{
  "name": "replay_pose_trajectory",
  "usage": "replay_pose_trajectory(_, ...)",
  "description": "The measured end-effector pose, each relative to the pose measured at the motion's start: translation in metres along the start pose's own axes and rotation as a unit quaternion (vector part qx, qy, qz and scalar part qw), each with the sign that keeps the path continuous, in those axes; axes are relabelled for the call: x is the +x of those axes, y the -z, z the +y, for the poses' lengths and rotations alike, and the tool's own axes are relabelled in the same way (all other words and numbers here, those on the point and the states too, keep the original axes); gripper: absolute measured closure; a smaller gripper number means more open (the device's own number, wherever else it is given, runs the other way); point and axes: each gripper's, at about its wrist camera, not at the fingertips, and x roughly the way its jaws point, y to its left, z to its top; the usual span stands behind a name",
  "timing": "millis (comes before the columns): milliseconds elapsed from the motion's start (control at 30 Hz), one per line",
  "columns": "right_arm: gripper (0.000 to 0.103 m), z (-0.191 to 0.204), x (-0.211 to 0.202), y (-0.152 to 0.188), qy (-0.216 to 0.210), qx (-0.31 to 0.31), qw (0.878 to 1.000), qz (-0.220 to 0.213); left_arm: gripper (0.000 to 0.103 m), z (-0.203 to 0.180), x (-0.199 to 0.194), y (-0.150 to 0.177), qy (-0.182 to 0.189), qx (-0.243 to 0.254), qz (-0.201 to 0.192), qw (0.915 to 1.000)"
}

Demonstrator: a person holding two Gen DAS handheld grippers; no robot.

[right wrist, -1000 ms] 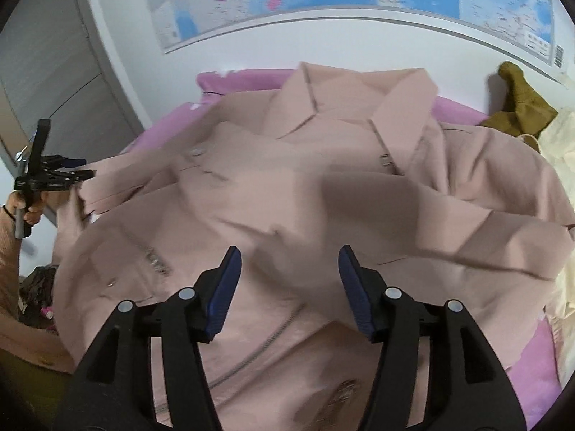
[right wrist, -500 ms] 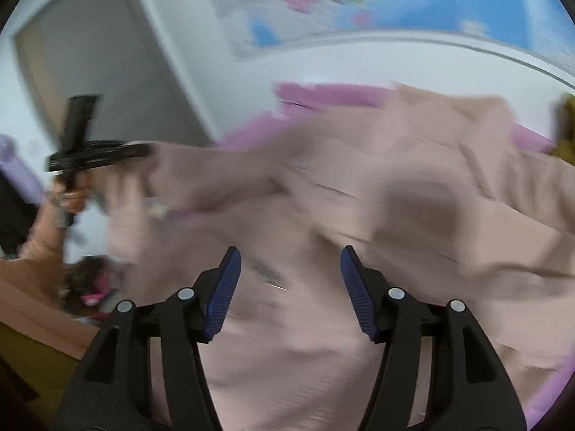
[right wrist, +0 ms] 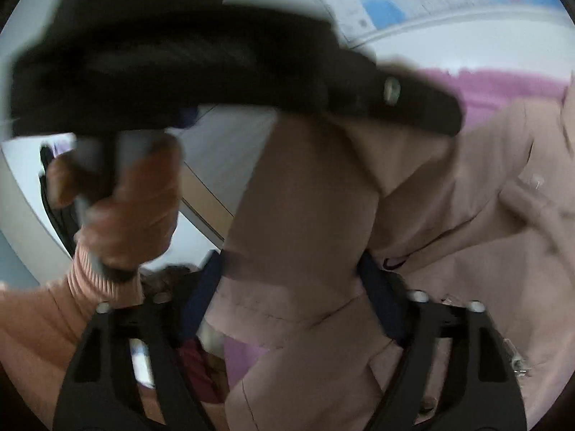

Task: Fold large clothes

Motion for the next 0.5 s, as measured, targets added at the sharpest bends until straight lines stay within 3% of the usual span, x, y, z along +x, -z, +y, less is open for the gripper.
replay_pose_trajectory(33, 0.095, -0.007, -0.002, -0.001, -0.013, 0.018, 1.0, 0.002, 0.099, -0.004, 0.003, -0.004, 0.004, 0.003, 0.003, 1.0)
replay_pose_trajectory(67, 0.1, -0.011, -0.008, -0.002, -0.022, 0.026, 0.999, 0.0, 0.099, -0.005, 0.004, -0.006, 0.009, 0.002, 0.004, 0.9999)
replay_pose_trajectory(133, 0.1, -0.012, -0.034, -0.007, -0.021, 0.008, 1.0, -0.017, 0.093, -0.004, -0.002, -0.012, 0.031, -0.007, -0.007, 0.9995)
replay_pose_trajectory(200, 0.101, -0.011, -0.078, -0.015, -0.007, -0.01, 0.999, -0.038, 0.085, -0.001, -0.023, -0.018, 0.063, -0.018, -0.049, 0.9967)
replay_pose_trajectory(267, 0.101, -0.016, -0.128, -0.023, 0.011, -0.014, 0.998, -0.067, 0.063, 0.004, -0.046, -0.02, 0.094, -0.021, -0.099, 0.9904)
replay_pose_trajectory(367, 0.101, -0.031, -0.199, -0.029, 0.082, -0.007, 0.992, -0.095, 0.057, 0.01, -0.069, -0.019, 0.106, -0.024, -0.156, 0.9818)
replay_pose_trajectory(433, 0.101, -0.048, -0.236, -0.023, 0.128, 0.014, 0.987, -0.1, 0.056, 0.013, -0.064, -0.02, 0.097, -0.03, -0.156, 0.9825)
replay_pose_trajectory(500, 0.101, -0.07, -0.26, -0.018, 0.178, 0.042, 0.979, -0.087, 0.056, 0.016, -0.041, -0.022, 0.067, -0.039, -0.129, 0.9886)
